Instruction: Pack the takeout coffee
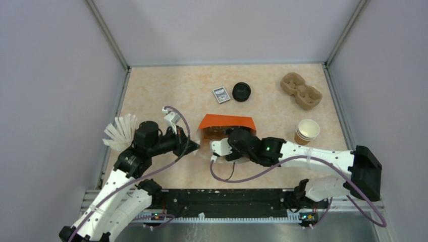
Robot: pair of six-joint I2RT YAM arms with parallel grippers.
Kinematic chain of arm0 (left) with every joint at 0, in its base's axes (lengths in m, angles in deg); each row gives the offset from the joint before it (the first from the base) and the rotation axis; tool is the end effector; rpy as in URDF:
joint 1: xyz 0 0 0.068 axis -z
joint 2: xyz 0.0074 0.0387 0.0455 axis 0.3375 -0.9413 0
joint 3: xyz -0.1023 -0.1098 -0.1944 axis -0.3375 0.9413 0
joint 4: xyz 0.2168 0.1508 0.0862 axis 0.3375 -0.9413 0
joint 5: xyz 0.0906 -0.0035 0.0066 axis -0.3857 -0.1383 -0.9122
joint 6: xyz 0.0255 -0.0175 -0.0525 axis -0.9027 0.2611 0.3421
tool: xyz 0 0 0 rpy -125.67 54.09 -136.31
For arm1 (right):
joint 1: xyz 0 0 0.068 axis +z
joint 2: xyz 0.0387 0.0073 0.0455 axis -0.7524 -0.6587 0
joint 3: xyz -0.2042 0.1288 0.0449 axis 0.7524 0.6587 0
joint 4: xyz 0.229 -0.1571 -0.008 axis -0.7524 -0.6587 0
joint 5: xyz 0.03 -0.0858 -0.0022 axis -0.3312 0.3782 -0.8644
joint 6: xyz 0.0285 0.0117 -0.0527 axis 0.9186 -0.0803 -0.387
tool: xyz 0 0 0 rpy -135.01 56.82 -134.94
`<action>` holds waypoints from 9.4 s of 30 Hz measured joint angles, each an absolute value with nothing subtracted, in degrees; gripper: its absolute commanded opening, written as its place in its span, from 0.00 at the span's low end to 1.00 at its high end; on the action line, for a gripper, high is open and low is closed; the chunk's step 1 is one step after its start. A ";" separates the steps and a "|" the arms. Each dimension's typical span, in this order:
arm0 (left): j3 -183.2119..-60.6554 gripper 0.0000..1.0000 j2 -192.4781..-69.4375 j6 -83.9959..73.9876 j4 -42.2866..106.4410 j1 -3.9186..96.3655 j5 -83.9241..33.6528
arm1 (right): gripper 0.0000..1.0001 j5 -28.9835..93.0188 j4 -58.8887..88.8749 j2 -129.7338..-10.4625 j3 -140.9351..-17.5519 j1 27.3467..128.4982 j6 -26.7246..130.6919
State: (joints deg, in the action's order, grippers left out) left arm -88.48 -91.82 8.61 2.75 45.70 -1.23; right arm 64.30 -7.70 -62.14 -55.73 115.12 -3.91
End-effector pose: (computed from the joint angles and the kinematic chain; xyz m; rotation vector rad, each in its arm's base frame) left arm 0.1617 -0.1058 0.2770 0.3980 2.0775 -1.1158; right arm 0.1381 0.2677 0.2204 -1.8091 1.3911 -0.3473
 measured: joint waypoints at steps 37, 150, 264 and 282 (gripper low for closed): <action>-88.51 0.10 -94.45 8.82 2.97 45.70 -0.73 | 0.48 62.49 7.69 -64.52 -48.10 109.90 -5.79; -89.31 0.08 -98.12 10.38 4.30 46.68 -2.35 | 0.88 54.29 -8.55 -58.82 -55.49 108.06 -2.53; -93.62 0.00 -94.60 9.63 -1.21 46.77 -11.73 | 0.25 62.51 -1.06 -68.83 -56.06 108.19 2.80; -93.62 0.00 -94.84 9.63 -0.75 46.77 -11.55 | 0.25 60.48 -4.20 -67.47 -59.68 108.41 4.33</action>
